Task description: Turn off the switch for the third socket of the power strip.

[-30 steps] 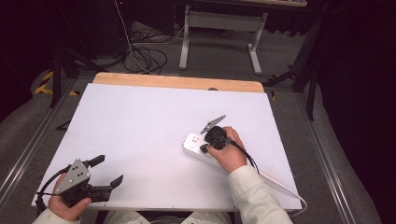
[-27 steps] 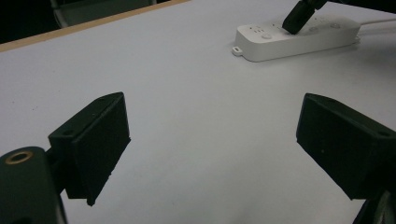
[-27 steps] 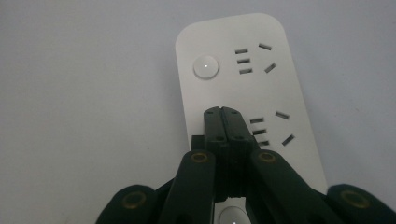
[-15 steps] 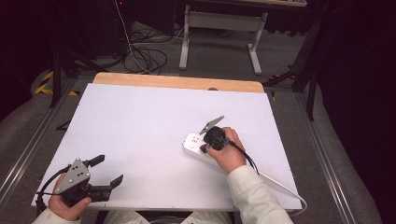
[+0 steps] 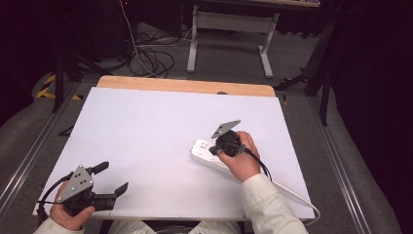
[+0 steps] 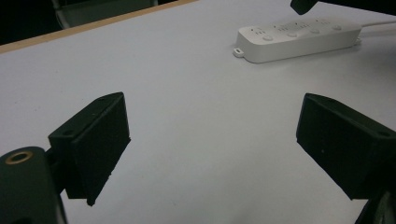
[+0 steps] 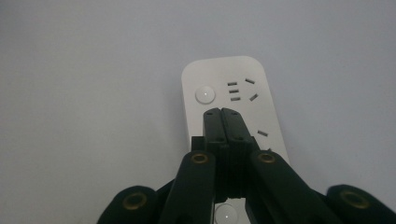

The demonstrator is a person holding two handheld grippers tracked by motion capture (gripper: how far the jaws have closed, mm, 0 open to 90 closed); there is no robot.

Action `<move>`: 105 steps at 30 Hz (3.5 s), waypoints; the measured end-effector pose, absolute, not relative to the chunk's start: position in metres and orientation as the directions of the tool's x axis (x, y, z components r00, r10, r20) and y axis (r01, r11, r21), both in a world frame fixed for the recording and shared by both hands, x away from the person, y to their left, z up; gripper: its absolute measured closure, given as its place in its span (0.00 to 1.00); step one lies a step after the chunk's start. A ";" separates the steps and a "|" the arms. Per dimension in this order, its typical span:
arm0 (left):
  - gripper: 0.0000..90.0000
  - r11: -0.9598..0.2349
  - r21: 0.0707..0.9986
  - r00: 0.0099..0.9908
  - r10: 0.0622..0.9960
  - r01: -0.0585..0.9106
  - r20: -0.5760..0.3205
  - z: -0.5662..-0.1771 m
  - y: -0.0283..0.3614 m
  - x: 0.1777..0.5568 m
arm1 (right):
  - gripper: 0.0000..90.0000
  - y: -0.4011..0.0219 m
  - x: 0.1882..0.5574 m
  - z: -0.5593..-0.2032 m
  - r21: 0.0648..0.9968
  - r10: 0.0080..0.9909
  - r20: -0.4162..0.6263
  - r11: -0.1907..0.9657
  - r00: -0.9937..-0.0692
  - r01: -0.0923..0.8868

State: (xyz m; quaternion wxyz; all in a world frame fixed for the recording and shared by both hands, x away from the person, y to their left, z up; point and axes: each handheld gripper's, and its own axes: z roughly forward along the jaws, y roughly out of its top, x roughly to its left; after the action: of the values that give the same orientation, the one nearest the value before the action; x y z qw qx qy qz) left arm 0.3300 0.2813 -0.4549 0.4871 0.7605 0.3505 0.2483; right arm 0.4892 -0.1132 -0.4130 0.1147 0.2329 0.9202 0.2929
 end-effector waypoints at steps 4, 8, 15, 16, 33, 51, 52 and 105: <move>0.11 -0.280 0.915 0.632 0.774 0.292 0.036 -0.455 0.281 0.330 | 1.00 -0.114 0.486 -0.405 0.613 0.499 -0.085 0.709 -0.862 0.350; 0.11 -0.276 0.915 0.630 0.776 0.294 0.032 -0.455 0.281 0.330 | 1.00 -0.114 0.483 -0.400 0.627 0.493 -0.086 0.702 -0.866 0.337; 0.11 -0.277 0.915 0.629 0.776 0.294 0.033 -0.455 0.281 0.330 | 1.00 -0.115 0.480 -0.390 0.656 0.495 -0.087 0.682 -0.865 0.324; 0.11 -0.276 0.915 0.629 0.777 0.294 0.032 -0.455 0.282 0.330 | 1.00 -0.116 0.480 -0.389 0.657 0.492 -0.087 0.682 -0.866 0.321; 0.11 -0.273 0.915 0.628 0.778 0.296 0.029 -0.454 0.283 0.330 | 0.41 -0.130 0.470 -0.378 0.764 0.531 -0.058 0.569 -0.845 0.305; 0.12 -0.271 0.915 0.623 0.782 0.298 0.029 -0.452 0.286 0.329 | 0.14 -0.175 0.436 -0.380 0.848 0.607 -0.013 0.428 -0.795 0.313; 0.12 -0.274 0.915 0.623 0.781 0.297 0.032 -0.452 0.286 0.329 | 0.14 -0.178 0.435 -0.382 0.852 0.611 -0.007 0.418 -0.792 0.315; 0.08 -0.257 0.924 0.597 0.801 0.284 0.039 -0.457 0.303 0.328 | 0.08 -0.252 0.393 -0.489 0.874 0.724 0.035 0.313 -0.689 0.373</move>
State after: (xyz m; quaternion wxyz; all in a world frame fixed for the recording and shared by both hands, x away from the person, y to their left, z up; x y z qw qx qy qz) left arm 0.3276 0.3027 -0.4574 0.4896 0.7475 0.3631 0.2640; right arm 0.3933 -0.2519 -0.4891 0.1861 0.3478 0.7885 0.4719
